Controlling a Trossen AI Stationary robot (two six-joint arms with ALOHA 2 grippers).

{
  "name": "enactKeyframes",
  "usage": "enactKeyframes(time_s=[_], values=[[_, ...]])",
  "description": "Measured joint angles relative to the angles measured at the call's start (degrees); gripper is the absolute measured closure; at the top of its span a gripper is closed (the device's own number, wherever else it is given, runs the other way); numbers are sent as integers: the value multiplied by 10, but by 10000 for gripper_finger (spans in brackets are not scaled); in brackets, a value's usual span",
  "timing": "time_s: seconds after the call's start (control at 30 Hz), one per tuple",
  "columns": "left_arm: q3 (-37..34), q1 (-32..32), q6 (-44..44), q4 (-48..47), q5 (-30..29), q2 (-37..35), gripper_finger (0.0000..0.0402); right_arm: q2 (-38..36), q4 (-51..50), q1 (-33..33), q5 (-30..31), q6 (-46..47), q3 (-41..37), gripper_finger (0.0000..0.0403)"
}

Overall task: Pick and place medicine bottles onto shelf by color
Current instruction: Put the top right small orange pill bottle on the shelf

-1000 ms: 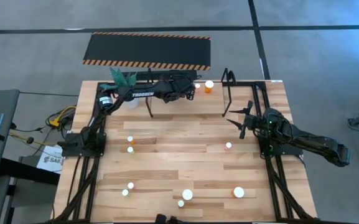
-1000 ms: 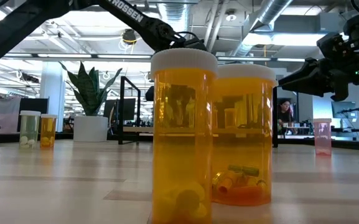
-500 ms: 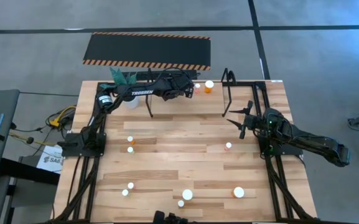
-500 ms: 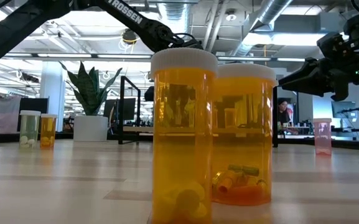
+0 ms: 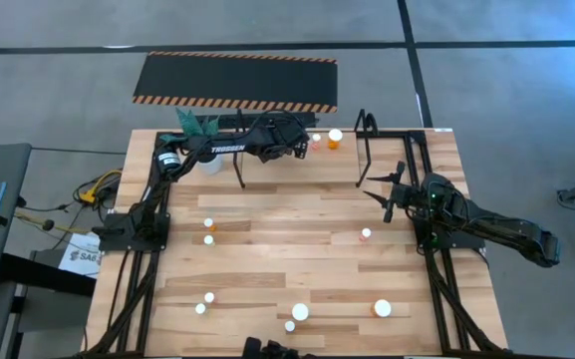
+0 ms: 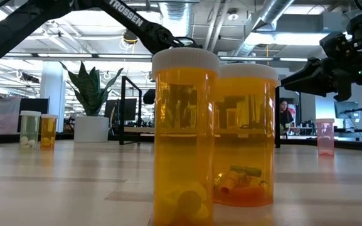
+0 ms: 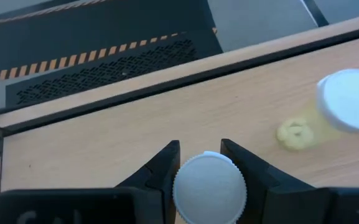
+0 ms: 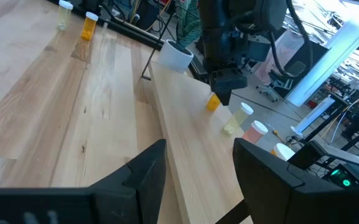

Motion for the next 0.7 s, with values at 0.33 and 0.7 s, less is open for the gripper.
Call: enactKeyframes(time_s=[0.33, 0.7], values=[[0, 6, 49, 22, 5, 0, 307, 0, 0, 0, 0, 0, 0, 196], [0, 26, 47, 32, 50, 0, 307, 0, 0, 0, 0, 0, 0, 196]])
